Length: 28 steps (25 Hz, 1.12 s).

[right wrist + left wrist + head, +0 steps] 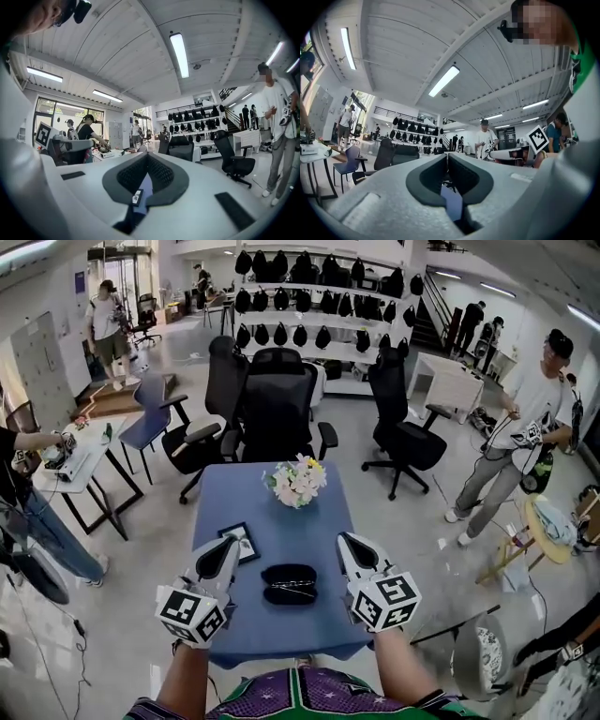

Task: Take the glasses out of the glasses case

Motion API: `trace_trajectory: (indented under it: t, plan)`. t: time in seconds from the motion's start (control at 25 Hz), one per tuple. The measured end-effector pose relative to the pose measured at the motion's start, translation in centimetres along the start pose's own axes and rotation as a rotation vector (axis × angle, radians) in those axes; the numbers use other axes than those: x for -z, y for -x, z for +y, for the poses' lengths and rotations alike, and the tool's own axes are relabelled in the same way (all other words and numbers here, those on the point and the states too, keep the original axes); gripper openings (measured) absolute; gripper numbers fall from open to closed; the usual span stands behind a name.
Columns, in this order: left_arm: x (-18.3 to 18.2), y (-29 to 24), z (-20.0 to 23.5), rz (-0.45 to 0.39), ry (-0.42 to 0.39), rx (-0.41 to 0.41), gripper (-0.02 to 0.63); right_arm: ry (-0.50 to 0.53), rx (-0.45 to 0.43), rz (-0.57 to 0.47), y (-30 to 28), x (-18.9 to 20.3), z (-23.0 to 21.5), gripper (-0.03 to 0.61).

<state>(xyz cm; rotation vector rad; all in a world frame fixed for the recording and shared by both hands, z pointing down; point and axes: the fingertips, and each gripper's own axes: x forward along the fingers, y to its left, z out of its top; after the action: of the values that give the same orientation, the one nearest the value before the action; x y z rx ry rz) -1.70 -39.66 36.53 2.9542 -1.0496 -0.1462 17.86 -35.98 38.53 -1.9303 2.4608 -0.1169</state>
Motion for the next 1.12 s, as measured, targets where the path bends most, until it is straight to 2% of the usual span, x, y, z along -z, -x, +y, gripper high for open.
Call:
trace_trajectory:
  t: [0.12,0.24,0.56,0.92,1.12]
  plan:
    - [0.0,-0.3,-0.4,-0.005,-0.003,0.024,0.022,-0.002,-0.001,0.01,0.1,0.4,0.0,0.002]
    - [0.3,-0.8,-1.2,0.0,-0.016,0.066,0.101,-0.005,0.001,0.013,0.2,0.9,0.0,0.002]
    - [2.5,-1.6,-2.7,0.055,-0.082,0.107,0.107,-0.011,-0.003,0.035,0.4,1.9,0.3,0.002]
    - [8.9,-2.8,-3.4,0.199,-0.072,0.173,0.107,-0.02,-0.011,0.087,-0.4,4.5,0.4,0.002]
    - [12.8,-3.4,-3.6,0.277,-0.107,0.194,0.107,-0.021,-0.012,0.115,-0.7,5.9,0.4,0.002]
